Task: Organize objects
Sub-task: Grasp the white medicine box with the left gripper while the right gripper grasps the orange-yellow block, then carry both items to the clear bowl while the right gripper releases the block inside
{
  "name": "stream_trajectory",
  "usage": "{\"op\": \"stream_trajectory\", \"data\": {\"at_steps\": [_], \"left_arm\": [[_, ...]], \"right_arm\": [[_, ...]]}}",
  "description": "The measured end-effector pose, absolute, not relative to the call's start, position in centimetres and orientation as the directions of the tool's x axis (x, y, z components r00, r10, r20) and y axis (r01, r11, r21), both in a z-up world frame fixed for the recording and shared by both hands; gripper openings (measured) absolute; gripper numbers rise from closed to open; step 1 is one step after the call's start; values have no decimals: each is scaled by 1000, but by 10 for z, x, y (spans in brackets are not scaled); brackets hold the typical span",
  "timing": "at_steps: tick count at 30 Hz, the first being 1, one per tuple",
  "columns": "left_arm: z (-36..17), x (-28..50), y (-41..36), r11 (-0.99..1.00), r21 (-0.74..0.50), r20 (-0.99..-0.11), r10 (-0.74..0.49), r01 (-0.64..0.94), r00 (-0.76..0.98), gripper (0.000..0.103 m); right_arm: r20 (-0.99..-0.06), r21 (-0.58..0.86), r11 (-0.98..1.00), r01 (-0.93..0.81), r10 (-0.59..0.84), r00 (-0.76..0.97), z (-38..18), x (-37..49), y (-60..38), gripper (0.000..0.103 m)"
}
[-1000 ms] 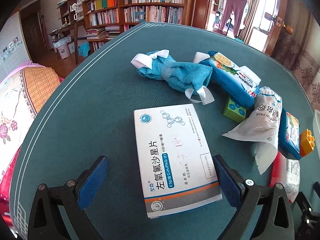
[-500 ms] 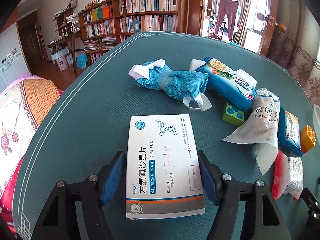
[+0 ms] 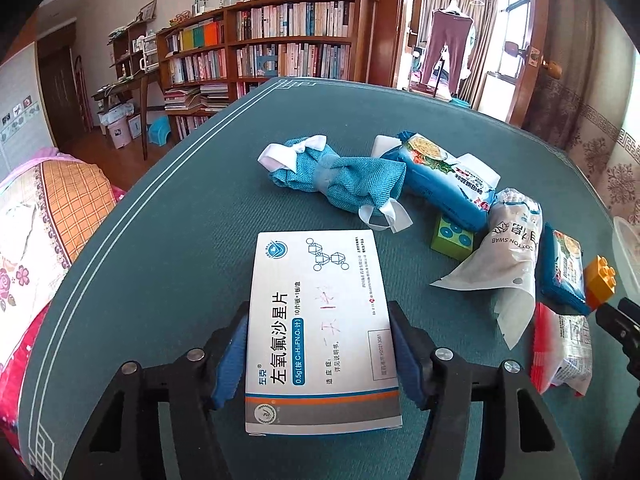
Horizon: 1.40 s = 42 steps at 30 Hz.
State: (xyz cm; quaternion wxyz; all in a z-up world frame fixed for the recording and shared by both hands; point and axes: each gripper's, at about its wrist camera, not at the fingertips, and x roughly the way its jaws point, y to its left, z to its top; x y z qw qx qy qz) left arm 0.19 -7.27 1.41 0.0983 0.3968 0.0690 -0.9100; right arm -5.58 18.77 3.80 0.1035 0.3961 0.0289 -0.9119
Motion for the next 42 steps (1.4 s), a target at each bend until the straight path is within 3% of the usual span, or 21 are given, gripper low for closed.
{"op": "stream_trajectory", "data": {"at_steps": [6, 11, 29, 42], "left_arm": [[13, 3, -72, -972, -50, -735, -120, 230, -667, 67], [13, 4, -72, -973, -47, -734, -122, 228, -669, 67], [47, 15, -39, -983, -18, -680, -123, 184, -723, 67], [76, 18, 51, -1000, 9, -645, -12, 8, -764, 67]], "right_arm": [[-726, 29, -980, 199, -157, -670, 34, -81, 186, 69], [-738, 53, -978, 201, -174, -653, 29, -88, 187, 45], [-666, 83, -979, 184, -192, -721, 66, -33, 242, 45], [-627, 87, -995, -41, -23, -778, 79, -29, 352, 45]]}}
